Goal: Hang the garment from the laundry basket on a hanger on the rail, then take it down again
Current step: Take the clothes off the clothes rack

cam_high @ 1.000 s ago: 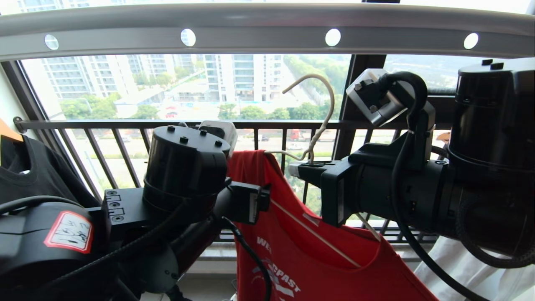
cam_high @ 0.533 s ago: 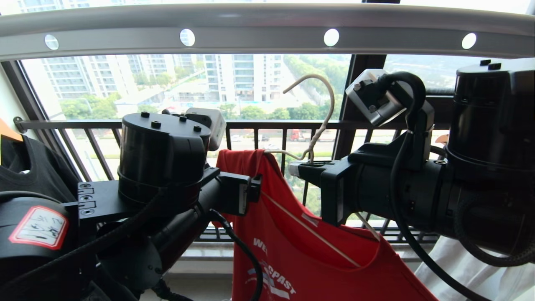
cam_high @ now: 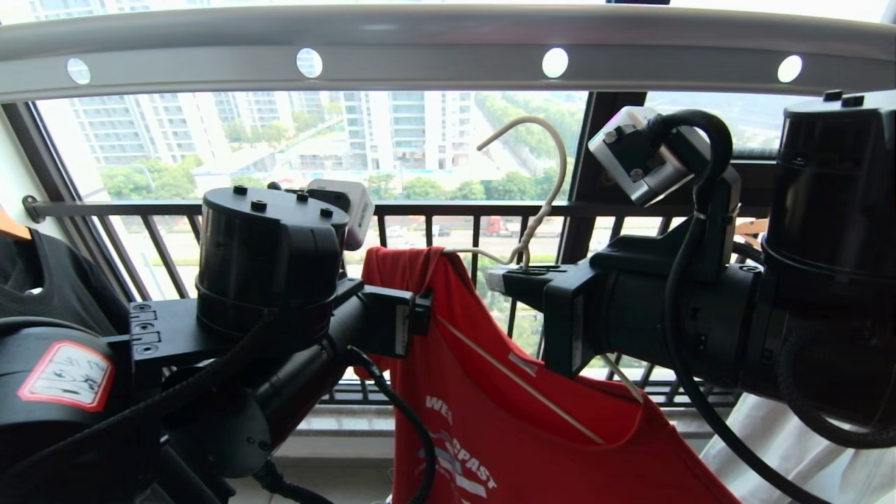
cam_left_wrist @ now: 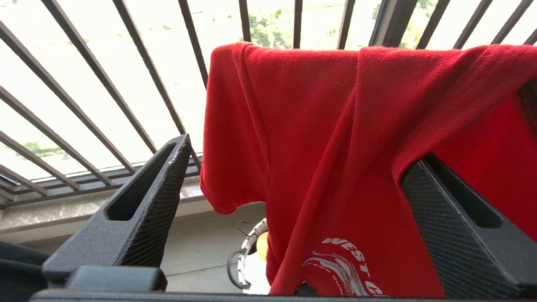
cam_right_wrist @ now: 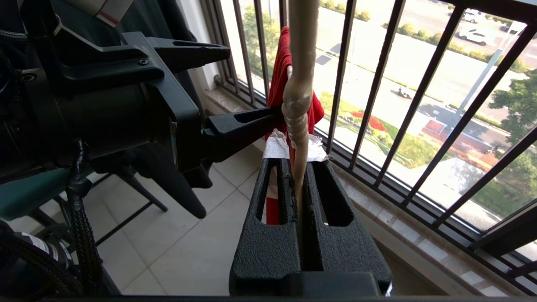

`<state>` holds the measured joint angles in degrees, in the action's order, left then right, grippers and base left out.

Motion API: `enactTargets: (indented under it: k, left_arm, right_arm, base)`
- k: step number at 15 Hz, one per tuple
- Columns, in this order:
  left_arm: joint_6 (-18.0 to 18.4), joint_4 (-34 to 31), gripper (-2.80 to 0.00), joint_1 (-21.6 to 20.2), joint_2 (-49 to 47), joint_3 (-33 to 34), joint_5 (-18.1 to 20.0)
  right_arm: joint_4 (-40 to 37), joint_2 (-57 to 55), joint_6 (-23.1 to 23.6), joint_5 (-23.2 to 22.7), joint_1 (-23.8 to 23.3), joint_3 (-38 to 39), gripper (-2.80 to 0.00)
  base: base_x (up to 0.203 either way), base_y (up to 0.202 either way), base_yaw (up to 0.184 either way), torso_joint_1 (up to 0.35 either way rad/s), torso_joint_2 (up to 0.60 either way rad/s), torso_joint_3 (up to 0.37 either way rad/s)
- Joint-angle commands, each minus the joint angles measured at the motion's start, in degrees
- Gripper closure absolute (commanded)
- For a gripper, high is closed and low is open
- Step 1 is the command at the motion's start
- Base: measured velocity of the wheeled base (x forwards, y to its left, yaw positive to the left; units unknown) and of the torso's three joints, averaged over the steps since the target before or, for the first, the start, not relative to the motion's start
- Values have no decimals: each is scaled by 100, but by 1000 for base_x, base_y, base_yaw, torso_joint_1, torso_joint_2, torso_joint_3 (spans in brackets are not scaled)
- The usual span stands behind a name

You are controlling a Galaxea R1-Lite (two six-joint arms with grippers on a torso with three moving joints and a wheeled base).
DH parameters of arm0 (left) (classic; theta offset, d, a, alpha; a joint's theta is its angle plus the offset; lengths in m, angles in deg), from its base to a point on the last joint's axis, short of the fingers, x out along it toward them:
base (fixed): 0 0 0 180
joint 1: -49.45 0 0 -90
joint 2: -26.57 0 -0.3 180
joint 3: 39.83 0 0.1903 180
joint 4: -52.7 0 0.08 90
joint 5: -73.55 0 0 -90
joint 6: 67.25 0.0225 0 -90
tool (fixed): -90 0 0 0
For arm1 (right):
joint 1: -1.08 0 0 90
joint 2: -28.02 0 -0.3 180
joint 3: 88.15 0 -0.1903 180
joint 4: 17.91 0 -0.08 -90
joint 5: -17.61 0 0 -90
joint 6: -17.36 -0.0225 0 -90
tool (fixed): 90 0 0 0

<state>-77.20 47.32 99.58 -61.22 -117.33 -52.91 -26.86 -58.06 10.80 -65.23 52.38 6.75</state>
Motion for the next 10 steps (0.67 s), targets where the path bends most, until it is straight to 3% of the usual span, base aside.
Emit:
enactTargets:
  k: [1, 2, 3, 10]
  left_arm:
    - [1, 11, -280, -12, 16, 0, -27]
    - [-8, 11, -280, -12, 16, -1, -27]
    - [-8, 11, 0, -12, 17, 0, -24]
    - [1, 11, 0, -63, 76, -9, -18]
  right_arm:
    - [9, 39, -3, 4, 3, 3, 0]
    - [9, 39, -3, 4, 3, 3, 0]
    - [9, 31, -3, 4, 3, 9, 0]
    - [-35, 108, 57, -5, 64, 91, 0]
  base:
    - [0, 0, 0, 0, 0, 0]
    - [0, 0, 0, 0, 0, 0]
    - [0, 0, 0, 0, 0, 0]
    - [0, 0, 0, 0, 0, 0]
